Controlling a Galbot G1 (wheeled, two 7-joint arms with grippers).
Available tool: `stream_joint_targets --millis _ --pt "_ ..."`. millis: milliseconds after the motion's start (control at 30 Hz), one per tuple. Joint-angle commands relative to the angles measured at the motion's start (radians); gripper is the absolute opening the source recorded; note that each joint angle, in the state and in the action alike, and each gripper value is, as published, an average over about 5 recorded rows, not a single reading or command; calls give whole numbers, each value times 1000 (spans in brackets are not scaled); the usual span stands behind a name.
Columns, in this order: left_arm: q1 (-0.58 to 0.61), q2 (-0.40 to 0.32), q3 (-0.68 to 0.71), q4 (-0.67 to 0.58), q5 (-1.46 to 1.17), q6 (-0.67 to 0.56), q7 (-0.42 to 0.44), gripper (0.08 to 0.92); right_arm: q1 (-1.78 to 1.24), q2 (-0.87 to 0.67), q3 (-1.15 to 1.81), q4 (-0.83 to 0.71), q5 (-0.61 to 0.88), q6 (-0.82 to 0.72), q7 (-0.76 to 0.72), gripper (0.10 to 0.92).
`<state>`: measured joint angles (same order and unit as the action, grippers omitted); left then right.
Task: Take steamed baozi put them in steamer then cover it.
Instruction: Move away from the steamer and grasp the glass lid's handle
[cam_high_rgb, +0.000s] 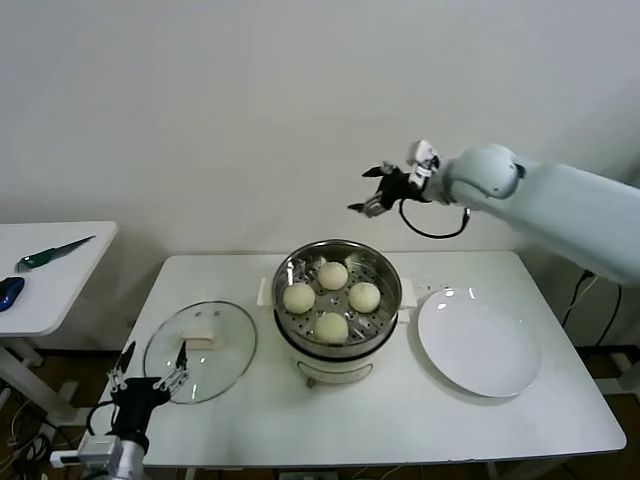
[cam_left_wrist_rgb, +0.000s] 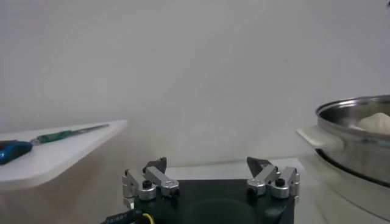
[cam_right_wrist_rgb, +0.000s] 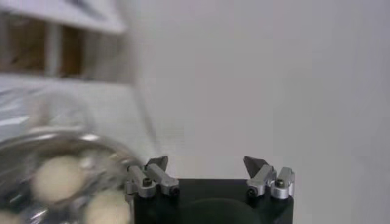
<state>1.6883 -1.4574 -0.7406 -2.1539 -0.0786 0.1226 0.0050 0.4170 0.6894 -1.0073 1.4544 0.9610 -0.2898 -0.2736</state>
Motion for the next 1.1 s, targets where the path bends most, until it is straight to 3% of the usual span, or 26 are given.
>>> stream_joint_targets --millis 33,200,400,900,1100 --pt "-17 3 4 8 5 8 -7 823 -974 -338 948 161 -119 230 248 823" --pt "-43 15 0 12 31 20 -14 823 -1539 -213 1523 173 -210 370 173 823" --pt "-60 25 6 34 82 8 -27 823 -1835 20 1802 189 -349 481 118 823" --pt "-22 98 -1 110 187 -133 -113 823 -2073 464 1808 216 -489 781 107 823" --pt "27 135 1 124 450 -149 -259 823 -2086 555 1746 218 -593 816 143 823"
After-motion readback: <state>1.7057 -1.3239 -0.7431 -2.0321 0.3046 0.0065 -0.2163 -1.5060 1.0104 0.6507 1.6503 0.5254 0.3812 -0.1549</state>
